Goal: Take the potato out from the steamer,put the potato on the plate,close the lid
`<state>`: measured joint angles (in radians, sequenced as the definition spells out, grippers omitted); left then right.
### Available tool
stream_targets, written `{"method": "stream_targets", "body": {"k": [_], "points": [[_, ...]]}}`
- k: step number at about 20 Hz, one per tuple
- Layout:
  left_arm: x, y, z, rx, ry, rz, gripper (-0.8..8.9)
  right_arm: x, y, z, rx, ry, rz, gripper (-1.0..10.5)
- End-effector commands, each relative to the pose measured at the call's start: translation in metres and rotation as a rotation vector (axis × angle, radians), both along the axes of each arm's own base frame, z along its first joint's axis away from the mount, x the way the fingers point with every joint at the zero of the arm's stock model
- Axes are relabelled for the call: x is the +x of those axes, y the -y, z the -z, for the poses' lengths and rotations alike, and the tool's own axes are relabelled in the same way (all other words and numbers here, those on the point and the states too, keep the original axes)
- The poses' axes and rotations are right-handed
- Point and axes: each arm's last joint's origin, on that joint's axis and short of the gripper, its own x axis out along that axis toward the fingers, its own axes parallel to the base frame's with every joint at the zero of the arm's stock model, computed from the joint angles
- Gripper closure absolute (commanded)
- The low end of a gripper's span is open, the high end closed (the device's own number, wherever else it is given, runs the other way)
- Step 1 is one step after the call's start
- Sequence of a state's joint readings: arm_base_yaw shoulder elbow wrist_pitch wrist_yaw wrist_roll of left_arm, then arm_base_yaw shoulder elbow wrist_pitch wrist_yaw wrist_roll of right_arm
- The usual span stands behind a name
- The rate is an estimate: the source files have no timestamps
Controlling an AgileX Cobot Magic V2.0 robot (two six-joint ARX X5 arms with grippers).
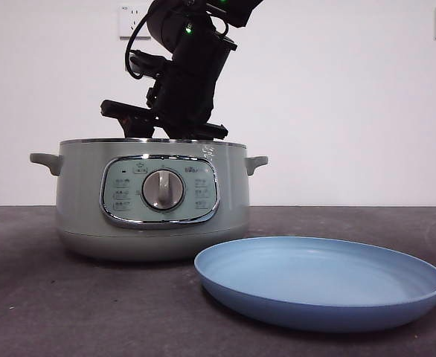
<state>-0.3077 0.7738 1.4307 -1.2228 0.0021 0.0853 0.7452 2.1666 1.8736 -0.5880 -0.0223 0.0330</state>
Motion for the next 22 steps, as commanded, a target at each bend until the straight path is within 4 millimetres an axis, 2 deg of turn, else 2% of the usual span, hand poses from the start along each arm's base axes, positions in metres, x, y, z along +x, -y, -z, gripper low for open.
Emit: {"method": "stream_targets", "body": {"k": [1,4,7,8,10,13,16,19,22], "points": [[-0.002,-0.001,-0.005,-0.019,0.053,-0.003,8.22,-0.002,0.001,-0.011,0.006,0.041,0.01,9.6],[-0.001,0.0,-0.007,-0.027,0.075,0.0,8.22,-0.02,0.019,-0.069,0.051,0.137,0.016,9.6],[0.0,0.001,-0.011,-0.049,0.115,0.032,8.22,-0.057,0.057,-0.141,0.099,0.198,0.022,9.6],[0.0,0.002,-0.011,-0.064,0.115,0.058,8.23,-0.073,0.072,-0.159,0.098,0.203,0.019,9.6],[0.003,0.003,-0.012,-0.065,0.118,0.078,8.23,-0.1,0.098,-0.18,0.045,0.171,0.005,9.6],[0.008,0.006,-0.013,-0.076,0.123,0.108,8.22,-0.125,0.12,-0.191,-0.005,0.136,0.0,9.6],[0.014,0.009,-0.013,-0.086,0.116,0.134,8.23,-0.14,0.136,-0.185,-0.043,0.133,0.034,9.6],[0.019,0.011,-0.013,-0.095,0.107,0.155,8.23,-0.154,0.152,-0.162,-0.04,0.118,0.067,9.6],[0.026,0.013,-0.013,-0.095,0.104,0.157,8.22,-0.167,0.166,-0.125,-0.027,0.098,0.118,9.6]]}}
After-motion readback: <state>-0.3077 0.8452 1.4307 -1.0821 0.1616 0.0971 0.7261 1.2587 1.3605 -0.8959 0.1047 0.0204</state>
